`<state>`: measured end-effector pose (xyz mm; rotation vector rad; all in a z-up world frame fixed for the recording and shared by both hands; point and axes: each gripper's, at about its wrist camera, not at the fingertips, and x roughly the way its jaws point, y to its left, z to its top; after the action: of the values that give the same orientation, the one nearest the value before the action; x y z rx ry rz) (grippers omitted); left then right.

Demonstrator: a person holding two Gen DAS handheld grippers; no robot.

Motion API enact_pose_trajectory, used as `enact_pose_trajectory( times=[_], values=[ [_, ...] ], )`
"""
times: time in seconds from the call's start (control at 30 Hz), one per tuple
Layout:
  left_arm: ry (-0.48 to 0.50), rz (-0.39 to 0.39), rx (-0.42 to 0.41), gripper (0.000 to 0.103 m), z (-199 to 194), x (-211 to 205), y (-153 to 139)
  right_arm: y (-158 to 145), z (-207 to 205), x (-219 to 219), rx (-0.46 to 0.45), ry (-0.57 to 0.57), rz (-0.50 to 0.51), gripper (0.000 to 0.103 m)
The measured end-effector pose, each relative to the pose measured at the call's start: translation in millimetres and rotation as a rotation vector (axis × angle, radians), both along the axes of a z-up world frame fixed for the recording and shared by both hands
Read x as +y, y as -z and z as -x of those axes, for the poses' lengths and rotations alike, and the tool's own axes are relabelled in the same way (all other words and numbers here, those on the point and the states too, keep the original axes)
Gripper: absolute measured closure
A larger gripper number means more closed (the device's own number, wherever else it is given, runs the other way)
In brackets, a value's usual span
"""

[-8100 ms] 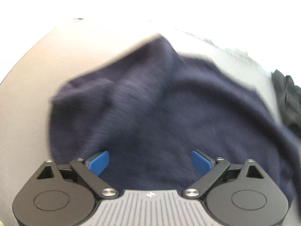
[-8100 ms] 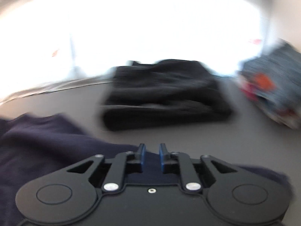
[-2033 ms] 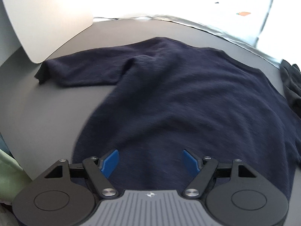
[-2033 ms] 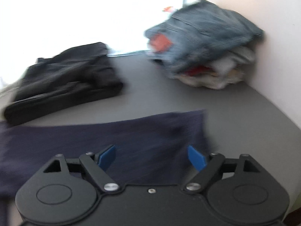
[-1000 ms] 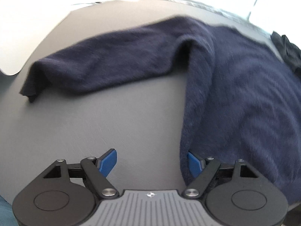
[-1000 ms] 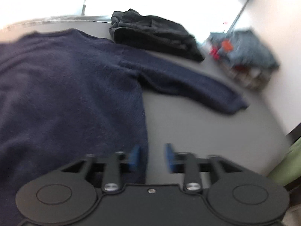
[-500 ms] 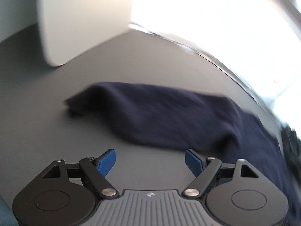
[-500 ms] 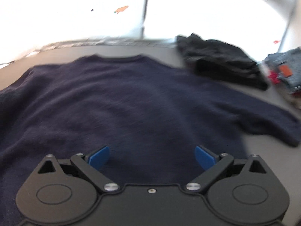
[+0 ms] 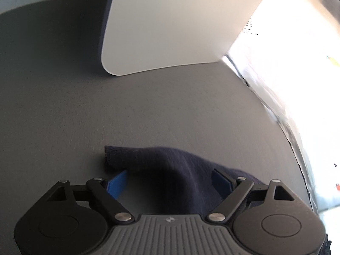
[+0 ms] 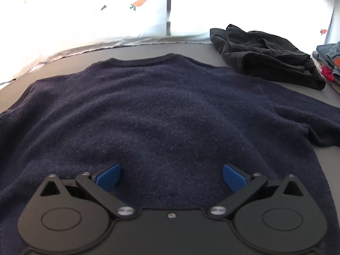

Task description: Fold clothes

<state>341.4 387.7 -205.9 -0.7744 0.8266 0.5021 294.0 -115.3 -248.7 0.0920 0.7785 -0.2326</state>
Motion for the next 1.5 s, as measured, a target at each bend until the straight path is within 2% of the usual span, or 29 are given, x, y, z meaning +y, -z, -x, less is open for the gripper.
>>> enact_pose_trajectory(
  times=[0.1, 0.3, 0.33, 0.37, 0.47, 0.53, 0.6, 0.67, 0.8, 0.83, 0.87, 0.9, 0.93, 1.0, 1.03, 1.1, 1.17, 1.3, 1.4, 1.47, 1.5],
  values=[
    [-0.039, -0.003, 0.025, 0.017, -7, 8, 5, 0, -1, -1, -0.014, 0.000, 0.003, 0.000],
    [-0.157, 0.064, -0.024, 0.020, -6, 25, 8, 2, -1, 1, -0.037, 0.006, 0.012, 0.000],
    [-0.170, 0.070, -0.029, 0.026, -5, 28, 8, 2, 0, 1, -0.041, 0.007, 0.013, 0.000],
    [-0.176, 0.062, -0.022, 0.037, -5, 29, 7, 2, 0, 1, -0.044, 0.008, 0.014, 0.000],
    [-0.159, 0.020, -0.014, 0.060, -6, 30, 6, 3, 1, 2, -0.050, 0.009, 0.016, 0.000],
    [-0.139, 0.006, -0.045, 0.067, -4, 31, 3, 4, 1, 2, -0.054, 0.010, 0.017, 0.000],
    [-0.096, -0.056, -0.102, 0.073, -3, 27, -10, 4, 1, 2, -0.058, 0.010, 0.017, 0.000],
    [-0.038, -0.181, -0.173, 0.077, -1, 18, -30, 4, 2, 2, -0.061, 0.010, 0.018, 0.000],
    [0.041, -0.419, -0.289, 0.077, 2, 1, -65, 5, 2, 2, -0.065, 0.011, 0.019, 0.000],
    [0.035, -0.471, -0.280, 0.075, 1, -2, -68, 5, 2, 2, -0.066, 0.011, 0.019, 0.000],
    [0.024, -0.508, -0.235, 0.070, -3, -4, -66, 5, 2, 2, -0.066, 0.011, 0.019, 0.000],
    [0.012, -0.544, -0.186, 0.068, -7, -5, -62, 5, 2, 2, -0.067, 0.011, 0.019, 0.000],
    [-0.006, -0.571, -0.103, 0.062, -13, -5, -54, 4, 2, 2, -0.068, 0.011, 0.019, 0.000],
    [-0.043, -0.537, 0.042, 0.062, -18, 4, -36, 4, 1, 2, -0.068, 0.010, 0.018, 0.000],
    [-0.061, -0.516, 0.114, 0.058, -20, 8, -27, 4, 1, 2, -0.069, 0.010, 0.019, 0.000],
    [-0.079, -0.365, 0.113, 0.055, -10, 21, -17, 4, 2, 2, -0.069, 0.010, 0.019, 0.000],
    [-0.099, -0.271, 0.101, 0.045, -1, 27, -11, 5, 2, 2, -0.070, 0.011, 0.019, 0.000],
    [-0.095, -0.234, 0.105, 0.044, -2, 22, -5, 5, 2, 2, -0.072, 0.010, 0.020, 0.000],
    [-0.074, -0.168, 0.052, 0.041, -8, 19, -2, 5, 2, 2, -0.072, 0.010, 0.020, 0.000],
    [-0.064, -0.143, 0.018, 0.033, -14, 16, 0, 5, 2, 2, -0.072, 0.011, 0.020, 0.000],
    [-0.064, -0.145, 0.009, 0.033, -15, 16, 0, 5, 2, 2, -0.072, 0.011, 0.020, 0.000]
  ],
)
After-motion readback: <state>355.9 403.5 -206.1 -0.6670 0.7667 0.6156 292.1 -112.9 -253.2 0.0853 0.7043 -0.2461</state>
